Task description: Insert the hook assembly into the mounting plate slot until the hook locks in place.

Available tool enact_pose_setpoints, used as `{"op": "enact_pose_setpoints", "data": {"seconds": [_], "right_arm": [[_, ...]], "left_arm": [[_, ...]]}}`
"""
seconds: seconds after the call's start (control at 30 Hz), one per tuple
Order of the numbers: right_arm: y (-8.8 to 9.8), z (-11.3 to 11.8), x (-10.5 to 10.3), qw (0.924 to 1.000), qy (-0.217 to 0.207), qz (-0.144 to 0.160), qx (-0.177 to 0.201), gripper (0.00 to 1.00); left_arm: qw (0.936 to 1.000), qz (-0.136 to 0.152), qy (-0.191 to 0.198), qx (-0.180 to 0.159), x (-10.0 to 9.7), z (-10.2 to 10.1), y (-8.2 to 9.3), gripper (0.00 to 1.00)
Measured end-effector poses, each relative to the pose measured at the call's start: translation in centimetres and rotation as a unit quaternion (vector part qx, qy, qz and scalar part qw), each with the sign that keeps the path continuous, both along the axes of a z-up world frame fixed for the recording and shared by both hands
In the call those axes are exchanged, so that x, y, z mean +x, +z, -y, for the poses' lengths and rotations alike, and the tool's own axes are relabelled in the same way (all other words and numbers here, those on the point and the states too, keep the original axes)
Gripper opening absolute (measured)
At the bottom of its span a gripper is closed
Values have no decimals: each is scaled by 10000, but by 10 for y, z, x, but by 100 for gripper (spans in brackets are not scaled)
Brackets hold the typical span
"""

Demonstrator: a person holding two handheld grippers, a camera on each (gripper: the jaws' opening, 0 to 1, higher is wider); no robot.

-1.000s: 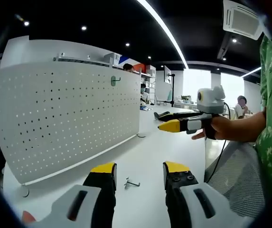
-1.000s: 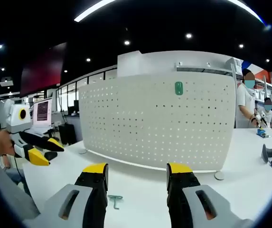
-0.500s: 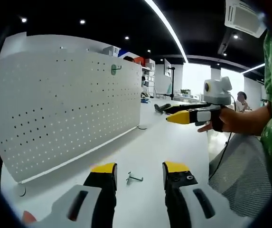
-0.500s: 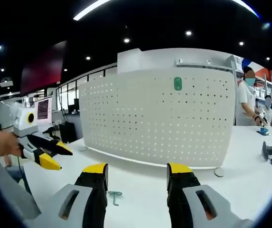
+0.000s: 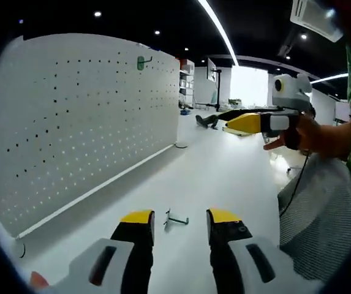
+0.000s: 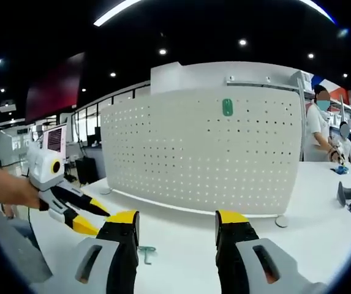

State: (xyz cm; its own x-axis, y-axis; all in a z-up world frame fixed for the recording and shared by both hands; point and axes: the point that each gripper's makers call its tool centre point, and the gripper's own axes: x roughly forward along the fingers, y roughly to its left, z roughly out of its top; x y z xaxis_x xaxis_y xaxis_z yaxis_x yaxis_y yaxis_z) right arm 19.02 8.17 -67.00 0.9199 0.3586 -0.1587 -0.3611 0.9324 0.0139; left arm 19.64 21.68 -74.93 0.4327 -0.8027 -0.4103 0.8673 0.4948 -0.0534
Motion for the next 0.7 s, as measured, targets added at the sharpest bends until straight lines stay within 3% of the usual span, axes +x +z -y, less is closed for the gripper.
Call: {"op": "enact_pose_setpoints", "data": {"seconds": [0.7], "right_arm": [[-6, 5, 3, 9999, -56, -96, -16, 51]], "left_arm": [[9980, -153, -250, 569, 23, 19, -58, 23]]}}
